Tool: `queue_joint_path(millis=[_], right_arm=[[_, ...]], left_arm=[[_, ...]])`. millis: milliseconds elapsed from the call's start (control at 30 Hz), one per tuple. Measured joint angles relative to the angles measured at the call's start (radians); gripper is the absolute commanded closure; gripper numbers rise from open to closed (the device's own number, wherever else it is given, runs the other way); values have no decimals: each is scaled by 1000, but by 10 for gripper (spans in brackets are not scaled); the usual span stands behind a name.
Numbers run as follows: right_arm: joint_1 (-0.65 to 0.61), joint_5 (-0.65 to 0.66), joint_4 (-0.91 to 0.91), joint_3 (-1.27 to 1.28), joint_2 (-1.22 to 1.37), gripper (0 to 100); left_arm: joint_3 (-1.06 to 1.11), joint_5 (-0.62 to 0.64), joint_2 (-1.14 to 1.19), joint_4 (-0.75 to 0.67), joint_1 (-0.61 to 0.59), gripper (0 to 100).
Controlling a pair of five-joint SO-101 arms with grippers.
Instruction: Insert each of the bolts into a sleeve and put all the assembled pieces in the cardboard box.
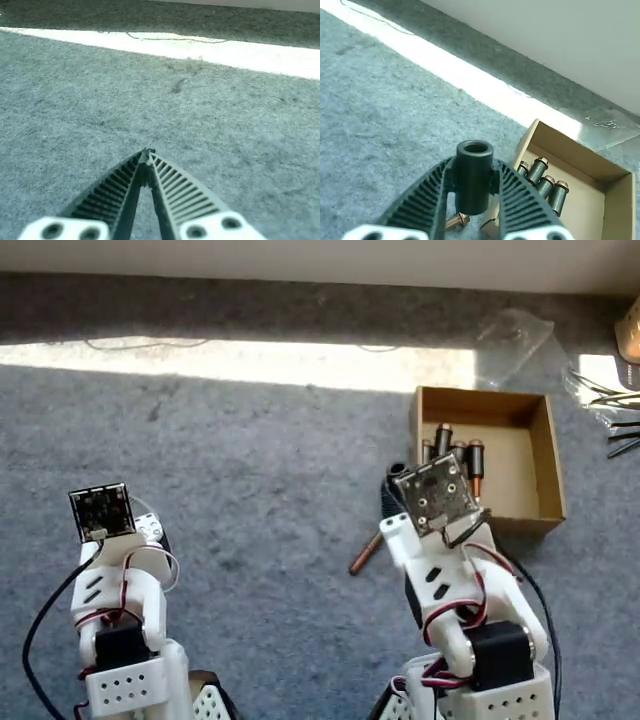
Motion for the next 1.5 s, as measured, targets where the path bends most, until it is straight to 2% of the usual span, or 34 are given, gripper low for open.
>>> queue_joint_path(millis=[267,500,733,900,1133,1500], right_arm=[[0,0,0,152,-206,995],[57,-71,0,235,-382,995],[107,-152,0,281,-390,995],[163,-255,-77,394,-391,995],[299,-276,-238,569,-390,995],[489,-437,-319,591,-390,995]], left_arm=[[0,-124,0,0,51,989],[0,-135,0,0,71,989],[0,-135,0,0,75,989],[-2,-241,0,0,201,989],[-20,-307,0,2,399,989],[-264,-310,3,230,620,988]])
